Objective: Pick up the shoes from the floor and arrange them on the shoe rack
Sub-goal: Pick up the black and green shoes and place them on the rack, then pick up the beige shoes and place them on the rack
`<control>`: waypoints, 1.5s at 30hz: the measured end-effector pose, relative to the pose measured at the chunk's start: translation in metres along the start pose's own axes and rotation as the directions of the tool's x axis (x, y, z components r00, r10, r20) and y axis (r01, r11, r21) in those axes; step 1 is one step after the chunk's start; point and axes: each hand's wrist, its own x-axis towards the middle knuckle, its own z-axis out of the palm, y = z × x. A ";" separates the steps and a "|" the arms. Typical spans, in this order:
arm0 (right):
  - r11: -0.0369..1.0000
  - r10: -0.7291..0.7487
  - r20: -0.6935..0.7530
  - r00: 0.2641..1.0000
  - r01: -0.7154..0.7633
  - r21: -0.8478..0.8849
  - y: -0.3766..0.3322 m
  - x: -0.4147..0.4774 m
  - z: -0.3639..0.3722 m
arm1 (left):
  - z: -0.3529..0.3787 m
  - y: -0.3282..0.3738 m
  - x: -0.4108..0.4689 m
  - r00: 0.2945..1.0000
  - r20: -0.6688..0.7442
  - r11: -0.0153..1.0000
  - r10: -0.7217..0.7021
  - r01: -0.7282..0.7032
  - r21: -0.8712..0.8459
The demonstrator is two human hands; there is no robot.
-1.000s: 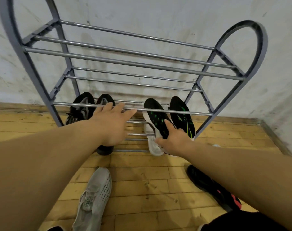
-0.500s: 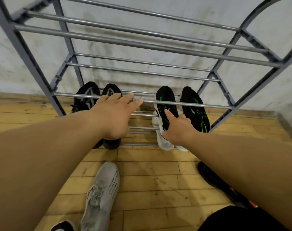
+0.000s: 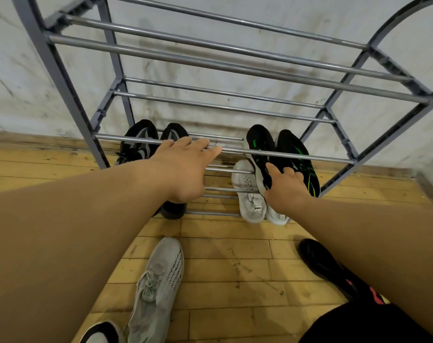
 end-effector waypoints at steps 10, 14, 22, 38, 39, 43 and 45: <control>0.923 -0.298 0.173 0.939 0.329 -0.197 0.016 -0.066 -0.014 | -0.028 0.011 -0.028 0.993 0.113 0.996 -0.036 0.045 -0.080; 0.920 -0.289 0.250 0.924 0.340 -0.193 0.027 -0.096 -0.031 | -0.046 0.024 -0.074 0.987 0.163 0.994 -0.019 0.036 -0.107; 0.921 -0.340 0.298 0.892 0.379 -0.086 0.039 -0.131 -0.063 | -0.082 0.055 -0.157 0.985 0.174 0.977 0.025 0.013 -0.214; 0.738 -0.438 0.619 0.652 0.654 -0.166 -0.079 -0.173 -0.022 | 0.056 -0.103 -0.200 0.879 0.454 0.887 -0.144 0.318 -0.335; 0.732 -0.410 0.652 0.638 0.656 -0.182 -0.086 -0.169 -0.014 | 0.075 -0.115 -0.202 0.858 0.487 0.879 -0.162 0.350 -0.324; 0.762 -0.408 0.671 0.620 0.636 -0.124 -0.128 -0.146 0.029 | 0.138 -0.158 -0.209 0.806 0.537 0.811 -0.249 0.476 -0.340; 0.801 -0.452 0.629 0.633 0.598 -0.026 -0.153 -0.136 0.057 | 0.165 -0.173 -0.214 0.781 0.550 0.778 -0.297 0.532 -0.335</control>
